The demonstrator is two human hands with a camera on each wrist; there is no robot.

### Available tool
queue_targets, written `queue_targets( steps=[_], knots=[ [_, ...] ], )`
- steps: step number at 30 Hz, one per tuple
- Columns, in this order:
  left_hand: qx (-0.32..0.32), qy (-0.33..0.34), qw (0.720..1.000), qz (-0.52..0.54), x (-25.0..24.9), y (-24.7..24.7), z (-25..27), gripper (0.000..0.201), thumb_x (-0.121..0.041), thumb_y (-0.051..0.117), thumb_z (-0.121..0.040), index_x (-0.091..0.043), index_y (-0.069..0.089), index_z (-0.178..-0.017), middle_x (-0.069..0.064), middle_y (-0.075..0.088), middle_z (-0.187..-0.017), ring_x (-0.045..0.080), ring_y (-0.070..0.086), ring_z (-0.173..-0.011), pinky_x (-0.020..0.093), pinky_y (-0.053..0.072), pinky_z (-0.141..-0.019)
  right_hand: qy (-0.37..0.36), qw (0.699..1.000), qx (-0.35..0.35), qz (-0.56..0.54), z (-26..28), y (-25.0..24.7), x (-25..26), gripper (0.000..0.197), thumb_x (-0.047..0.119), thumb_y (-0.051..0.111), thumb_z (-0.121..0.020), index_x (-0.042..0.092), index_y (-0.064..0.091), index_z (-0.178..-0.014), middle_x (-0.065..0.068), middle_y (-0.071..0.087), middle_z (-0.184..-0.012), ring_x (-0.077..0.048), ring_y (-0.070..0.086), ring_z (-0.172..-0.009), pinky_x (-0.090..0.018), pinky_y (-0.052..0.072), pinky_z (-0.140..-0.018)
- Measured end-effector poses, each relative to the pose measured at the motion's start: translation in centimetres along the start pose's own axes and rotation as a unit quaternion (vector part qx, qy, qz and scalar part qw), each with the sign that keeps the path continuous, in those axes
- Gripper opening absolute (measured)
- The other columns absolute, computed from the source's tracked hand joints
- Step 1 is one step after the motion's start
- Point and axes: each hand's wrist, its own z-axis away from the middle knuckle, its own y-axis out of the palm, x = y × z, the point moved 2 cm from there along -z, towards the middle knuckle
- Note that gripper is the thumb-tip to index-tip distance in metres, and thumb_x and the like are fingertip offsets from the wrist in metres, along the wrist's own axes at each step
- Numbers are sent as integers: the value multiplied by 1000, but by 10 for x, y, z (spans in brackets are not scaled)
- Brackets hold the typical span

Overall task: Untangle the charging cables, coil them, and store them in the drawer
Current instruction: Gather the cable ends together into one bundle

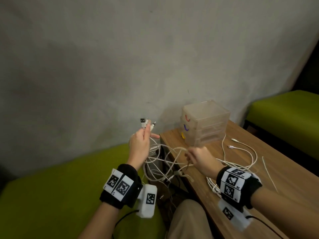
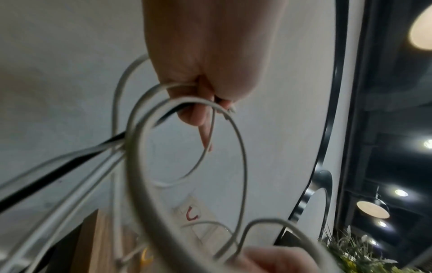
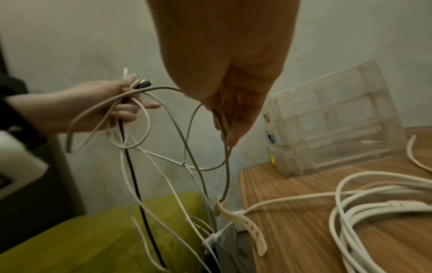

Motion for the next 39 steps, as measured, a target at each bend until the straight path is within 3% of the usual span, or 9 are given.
queue_targets(
  steps=[3, 8, 11, 18, 22, 24, 30, 34, 39],
  knots=[
    [44, 23, 999, -9, -12, 8, 5, 52, -38, 32, -98, -26, 55, -54, 18, 69, -69, 26, 43, -45, 35, 34, -48, -69, 990, 118, 39, 0, 14, 16, 28, 14, 43, -95, 10, 57, -119, -10, 66, -110, -23, 61, -101, -35, 49, -86],
    [52, 55, 996, 54, -4, 26, 10, 55, -49, 31, -95, -34, 64, -53, 24, 43, -46, 15, 31, -38, 31, 26, -45, -115, 990, -44, -65, 0, -9, 28, 40, 16, 40, -96, 16, 40, -136, -1, 56, -125, -10, 53, -112, -23, 43, -94],
    [49, 56, 993, 92, -7, 37, 17, 52, -44, 32, -93, -28, 61, -53, -6, 38, -36, 4, 33, -34, 21, 27, -44, -139, 979, -60, -135, 3, -16, 41, 37, 33, 40, -95, 16, 47, -127, 4, 59, -114, -4, 56, -99, -17, 47, -83],
    [130, -32, 975, 178, -7, 59, 25, 41, -36, 32, -96, -11, 57, -75, -8, 32, -36, 1, 29, -36, 16, 28, -39, -105, 975, -106, -165, 8, -6, 35, 16, 18, 52, -94, 15, 63, -82, 13, 59, -60, -7, 59, -60, -29, 49, -62],
    [169, -45, 971, 163, -9, 52, 19, 39, -30, 31, -98, -16, 47, -65, -7, 30, -34, 1, 28, -34, 16, 30, -40, -120, 966, -138, -183, 9, -11, 40, 19, 14, 49, -95, 18, 66, -101, 27, 57, -68, 6, 54, -57, -9, 37, -57],
    [185, -53, 969, 151, -8, 51, 15, 40, -31, 32, -98, -16, 43, -63, -8, 29, -35, 3, 28, -35, 19, 29, -41, -124, 965, -152, -174, 10, -12, 42, 23, 17, 46, -96, 33, 58, -85, 22, 52, -59, 2, 52, -56, -12, 35, -55],
    [206, -36, 976, 62, -16, 45, 13, 38, -31, 35, -98, -21, 42, -62, -9, 37, -46, 2, 38, -31, 19, 34, -43, -78, 971, -163, -159, 12, 0, 39, 24, 22, 41, -97, 13, 51, -78, -3, 56, -60, -19, 55, -52, -45, 47, -52],
    [260, -51, 960, 92, -16, 44, 11, 38, -32, 32, -98, -16, 38, -65, -8, 36, -33, 3, 31, -31, 19, 37, -41, -55, 966, -184, -174, 15, 3, 42, 22, 21, 39, -98, 15, 47, -77, -6, 55, -59, -22, 55, -50, -47, 48, -50],
    [262, -79, 949, 153, -7, 33, 5, 42, -33, 27, -99, -15, 32, -61, 1, 61, -47, 5, 29, -30, 19, 36, -42, 74, 942, -237, -225, 13, -13, 21, 31, 18, 36, -99, 15, 47, -71, -9, 58, -59, -24, 60, -52, -40, 53, -54]
  ],
)
